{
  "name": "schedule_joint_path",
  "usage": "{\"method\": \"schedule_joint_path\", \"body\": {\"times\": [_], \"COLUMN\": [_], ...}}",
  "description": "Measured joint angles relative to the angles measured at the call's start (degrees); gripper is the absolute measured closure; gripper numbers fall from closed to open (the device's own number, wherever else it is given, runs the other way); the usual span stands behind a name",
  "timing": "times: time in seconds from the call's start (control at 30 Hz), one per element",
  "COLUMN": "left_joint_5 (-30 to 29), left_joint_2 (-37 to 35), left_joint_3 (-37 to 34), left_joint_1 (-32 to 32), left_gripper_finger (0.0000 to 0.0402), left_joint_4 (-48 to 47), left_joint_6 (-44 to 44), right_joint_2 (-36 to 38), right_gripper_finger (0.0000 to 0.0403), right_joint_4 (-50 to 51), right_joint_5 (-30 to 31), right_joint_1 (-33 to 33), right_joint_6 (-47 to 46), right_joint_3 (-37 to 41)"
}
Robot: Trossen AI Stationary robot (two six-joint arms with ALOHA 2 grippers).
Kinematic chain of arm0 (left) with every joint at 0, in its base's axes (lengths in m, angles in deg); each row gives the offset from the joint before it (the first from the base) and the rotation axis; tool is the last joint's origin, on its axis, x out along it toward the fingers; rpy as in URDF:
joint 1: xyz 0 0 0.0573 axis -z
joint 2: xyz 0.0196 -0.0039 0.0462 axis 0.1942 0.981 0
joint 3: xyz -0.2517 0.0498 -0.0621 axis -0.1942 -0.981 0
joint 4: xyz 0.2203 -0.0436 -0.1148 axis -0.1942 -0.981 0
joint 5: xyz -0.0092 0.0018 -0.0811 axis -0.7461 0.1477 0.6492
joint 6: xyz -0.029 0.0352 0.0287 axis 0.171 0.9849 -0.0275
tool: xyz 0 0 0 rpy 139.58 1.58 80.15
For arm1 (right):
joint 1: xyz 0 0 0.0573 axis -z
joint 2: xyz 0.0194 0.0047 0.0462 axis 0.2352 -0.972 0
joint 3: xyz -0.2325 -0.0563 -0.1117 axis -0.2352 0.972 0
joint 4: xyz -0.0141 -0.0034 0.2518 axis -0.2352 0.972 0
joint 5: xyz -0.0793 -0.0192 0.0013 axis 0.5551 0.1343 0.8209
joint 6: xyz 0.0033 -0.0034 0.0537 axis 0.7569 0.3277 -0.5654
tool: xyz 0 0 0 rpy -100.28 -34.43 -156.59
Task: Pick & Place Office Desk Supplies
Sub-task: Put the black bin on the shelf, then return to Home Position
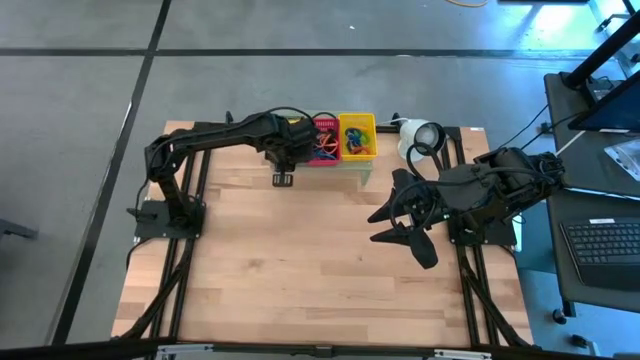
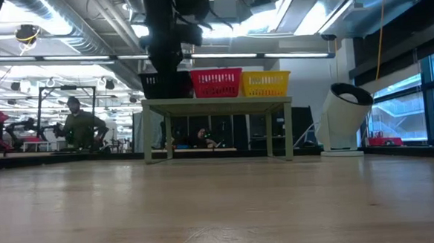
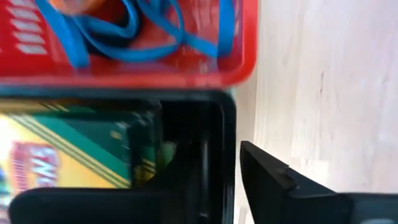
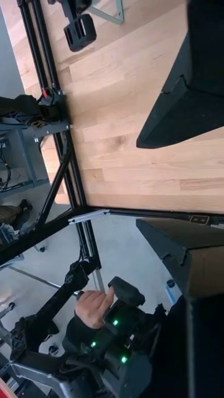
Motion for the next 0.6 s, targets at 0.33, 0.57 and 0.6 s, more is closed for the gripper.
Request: {"method": "schedule_joint_path", "body": {"times": [0.33, 0.57, 0.6], "left_joint_5": [5.5, 9.9, 11.2], "left_joint_2": [-0.1, -0.1, -0.1], "left_joint_3": [8.9, 15.3, 16.6], "left_joint_1": [-0.6, -0.6, -0.6], "left_gripper_finger": [0.025, 0.0233, 0.0231], "left_joint_4": [-5.3, -14.2, -15.4], "left_joint_6": [0.4, -2.5, -3.2], "right_joint_2": [0.0, 0.5, 1.0], "right_gripper_finger": [0.0207, 0.0207, 0.0207], "right_joint_4": [0.0, 0.1, -0.1], "right_joint_5": [0.0, 2.9, 3.4], "right_joint_1": [0.0, 0.0, 0.0], "right_joint_6": [0.1, -1.4, -1.6], "right_joint_3": [0.0, 0.0, 0.0]}}
